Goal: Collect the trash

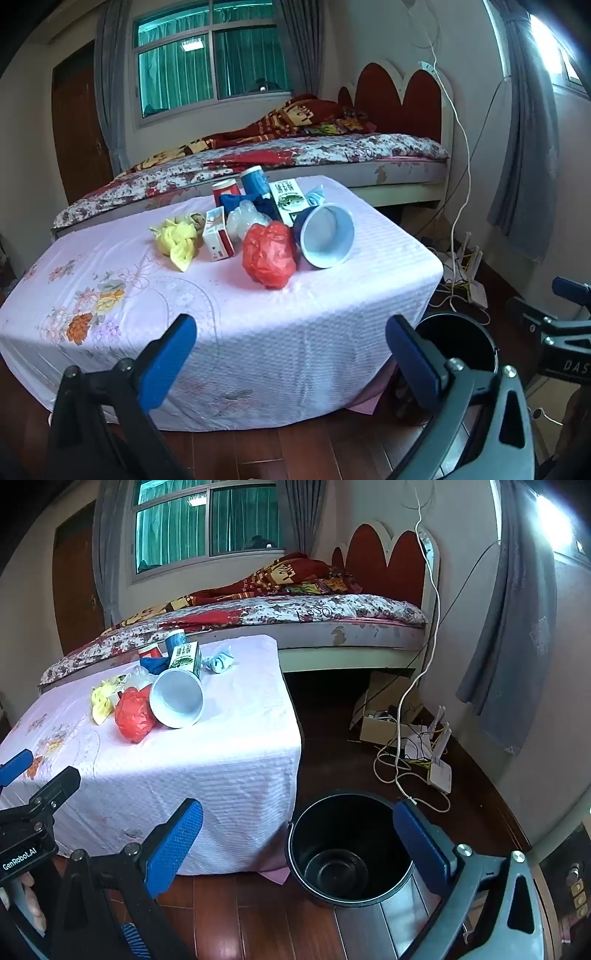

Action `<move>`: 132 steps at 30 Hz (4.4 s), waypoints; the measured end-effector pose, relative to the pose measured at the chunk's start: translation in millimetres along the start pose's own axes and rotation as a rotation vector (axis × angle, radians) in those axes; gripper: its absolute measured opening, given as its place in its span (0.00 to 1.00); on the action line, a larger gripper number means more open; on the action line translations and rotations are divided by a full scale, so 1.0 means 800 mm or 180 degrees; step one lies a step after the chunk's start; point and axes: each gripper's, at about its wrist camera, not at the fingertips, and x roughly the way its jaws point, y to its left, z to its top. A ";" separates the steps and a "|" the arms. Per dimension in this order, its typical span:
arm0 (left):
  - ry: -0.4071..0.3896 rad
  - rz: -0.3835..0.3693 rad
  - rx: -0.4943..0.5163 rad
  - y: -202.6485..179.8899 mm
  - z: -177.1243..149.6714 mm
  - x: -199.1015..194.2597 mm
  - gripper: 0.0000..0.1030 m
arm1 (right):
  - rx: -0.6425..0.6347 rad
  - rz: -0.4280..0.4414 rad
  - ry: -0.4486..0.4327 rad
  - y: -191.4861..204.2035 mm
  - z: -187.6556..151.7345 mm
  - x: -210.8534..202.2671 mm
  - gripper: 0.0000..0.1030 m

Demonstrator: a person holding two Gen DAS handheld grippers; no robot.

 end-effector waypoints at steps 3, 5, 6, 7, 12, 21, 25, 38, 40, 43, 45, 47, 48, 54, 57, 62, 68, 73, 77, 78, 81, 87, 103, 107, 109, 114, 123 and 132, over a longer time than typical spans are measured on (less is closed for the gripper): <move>-0.0045 0.0073 0.0088 -0.003 0.000 0.000 0.99 | -0.0123 -0.0077 -0.0021 -0.002 0.000 0.002 1.00; -0.0041 0.0070 0.0075 -0.002 -0.001 0.000 0.99 | -0.0123 -0.0083 -0.0022 0.004 -0.004 0.002 1.00; -0.0042 0.0071 0.0074 -0.003 -0.001 0.000 0.99 | -0.0122 -0.0087 -0.0019 0.007 -0.001 0.003 1.00; -0.0044 0.0079 0.0076 -0.003 -0.001 -0.001 0.99 | -0.0112 -0.0084 -0.0023 0.008 -0.002 0.001 1.00; -0.0005 0.0033 0.0050 -0.002 -0.004 0.001 0.99 | -0.0056 -0.0045 -0.0009 0.002 0.000 0.001 1.00; -0.0013 0.0042 0.0045 -0.001 -0.004 0.002 0.99 | -0.0061 -0.0046 -0.0008 0.006 -0.001 0.002 1.00; -0.0002 0.0047 0.0034 0.003 -0.004 0.002 0.99 | -0.0061 -0.0044 -0.0010 0.007 0.000 0.002 1.00; 0.0020 0.0043 0.0033 0.005 -0.005 0.002 0.99 | -0.0071 -0.0047 -0.0020 0.011 0.000 0.003 1.00; 0.0018 0.0055 0.0034 0.004 -0.005 0.003 0.99 | -0.0088 -0.0041 -0.0034 0.014 0.003 0.003 1.00; 0.0018 0.0053 0.0035 0.003 -0.005 0.003 0.99 | -0.0103 -0.0038 -0.0047 0.017 0.004 0.003 1.00; 0.0022 0.0051 0.0034 0.004 -0.004 0.003 0.99 | -0.0104 -0.0031 -0.0053 0.016 0.004 0.002 1.00; 0.0022 0.0054 0.0033 0.004 -0.004 0.003 0.99 | -0.0103 -0.0027 -0.0063 0.015 0.004 0.001 1.00; 0.0020 0.0051 0.0030 0.003 -0.004 0.003 0.99 | -0.0104 -0.0024 -0.0071 0.015 0.004 0.000 1.00; -0.0002 0.0048 0.0014 0.003 -0.004 0.000 0.99 | -0.0144 -0.0014 -0.0138 0.018 0.006 -0.007 1.00; -0.0014 0.0047 0.0012 0.002 -0.004 -0.001 0.99 | -0.0160 -0.0006 -0.0143 0.019 0.006 -0.007 1.00; -0.0017 0.0048 0.0005 0.001 -0.004 -0.002 0.99 | -0.0164 0.0001 -0.0158 0.019 0.007 -0.009 1.00; -0.0023 0.0047 0.0002 0.002 -0.004 -0.003 0.99 | -0.0165 0.0002 -0.0158 0.019 0.007 -0.010 1.00; -0.0028 0.0045 -0.0001 0.003 -0.004 -0.003 0.99 | -0.0164 0.0000 -0.0165 0.019 0.007 -0.010 1.00; -0.0024 0.0042 0.0000 0.002 -0.004 -0.004 0.99 | -0.0163 0.0002 -0.0164 0.019 0.007 -0.010 1.00; -0.0019 0.0038 -0.0002 0.003 -0.004 -0.004 0.99 | -0.0165 0.0001 -0.0164 0.019 0.007 -0.010 1.00; -0.0020 0.0040 -0.0003 0.002 -0.004 -0.005 0.99 | -0.0165 0.0002 -0.0162 0.019 0.007 -0.010 1.00; -0.0019 0.0031 -0.0010 0.003 -0.004 -0.006 0.99 | -0.0163 0.0001 -0.0165 0.019 0.006 -0.010 1.00; -0.0001 0.0151 -0.0092 0.036 0.008 0.012 0.99 | -0.0107 0.0255 -0.0064 0.021 0.017 0.005 1.00; -0.0040 0.0151 -0.0150 0.062 0.019 0.024 0.99 | -0.0229 0.0358 -0.0118 0.037 0.039 0.011 1.00; -0.0123 0.0082 -0.0234 0.076 0.026 0.029 0.99 | -0.0323 0.0382 -0.0178 0.048 0.052 0.015 1.00; -0.0068 -0.0118 -0.0318 0.092 0.044 0.065 0.93 | -0.0558 0.0537 -0.0268 0.084 0.094 0.052 0.85; 0.0137 -0.0250 -0.0343 0.086 0.053 0.137 0.74 | -0.0722 0.0748 0.0155 0.131 0.122 0.187 0.53; 0.0319 -0.0459 -0.0331 0.072 0.052 0.182 0.64 | -0.0684 0.0955 0.0237 0.141 0.141 0.251 0.39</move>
